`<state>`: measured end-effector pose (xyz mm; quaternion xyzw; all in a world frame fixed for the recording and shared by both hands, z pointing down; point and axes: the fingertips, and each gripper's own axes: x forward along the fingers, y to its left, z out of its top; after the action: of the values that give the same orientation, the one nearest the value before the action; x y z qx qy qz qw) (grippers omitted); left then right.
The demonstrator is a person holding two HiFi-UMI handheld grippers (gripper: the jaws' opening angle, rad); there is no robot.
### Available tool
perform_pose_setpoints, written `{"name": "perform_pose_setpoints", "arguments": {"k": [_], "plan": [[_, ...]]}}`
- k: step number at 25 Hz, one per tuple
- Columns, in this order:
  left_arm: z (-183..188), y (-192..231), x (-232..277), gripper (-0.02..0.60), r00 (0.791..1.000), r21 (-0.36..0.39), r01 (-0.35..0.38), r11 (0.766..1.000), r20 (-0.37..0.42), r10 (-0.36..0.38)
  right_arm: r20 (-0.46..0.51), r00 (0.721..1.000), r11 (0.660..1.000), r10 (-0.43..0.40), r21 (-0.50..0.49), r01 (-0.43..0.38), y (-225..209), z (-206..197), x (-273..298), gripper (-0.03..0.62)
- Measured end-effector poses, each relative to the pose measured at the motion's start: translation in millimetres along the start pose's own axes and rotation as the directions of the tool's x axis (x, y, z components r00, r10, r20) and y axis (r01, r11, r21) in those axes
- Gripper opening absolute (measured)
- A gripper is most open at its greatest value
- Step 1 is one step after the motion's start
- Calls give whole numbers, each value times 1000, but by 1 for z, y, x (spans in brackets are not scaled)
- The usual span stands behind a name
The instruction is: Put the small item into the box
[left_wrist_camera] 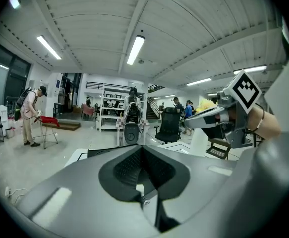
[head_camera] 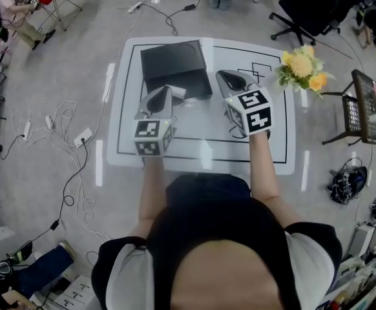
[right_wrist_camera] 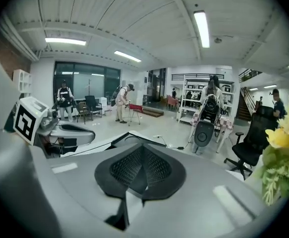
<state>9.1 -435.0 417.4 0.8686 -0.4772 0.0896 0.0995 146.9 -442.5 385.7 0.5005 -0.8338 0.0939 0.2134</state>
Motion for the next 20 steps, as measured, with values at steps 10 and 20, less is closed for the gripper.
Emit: {"name": "perform_pose_setpoints", "arguments": {"k": [10, 20], "plan": [[0, -14, -3, 9, 1000, 5, 15, 1000, 8, -15, 171, 982, 975, -73, 221, 34, -12, 0, -35, 2], [1, -14, -8, 9, 1000, 4, 16, 1000, 14, -16, 204, 971, 947, -125, 316, 56, -20, -29, -36, 0]]}}
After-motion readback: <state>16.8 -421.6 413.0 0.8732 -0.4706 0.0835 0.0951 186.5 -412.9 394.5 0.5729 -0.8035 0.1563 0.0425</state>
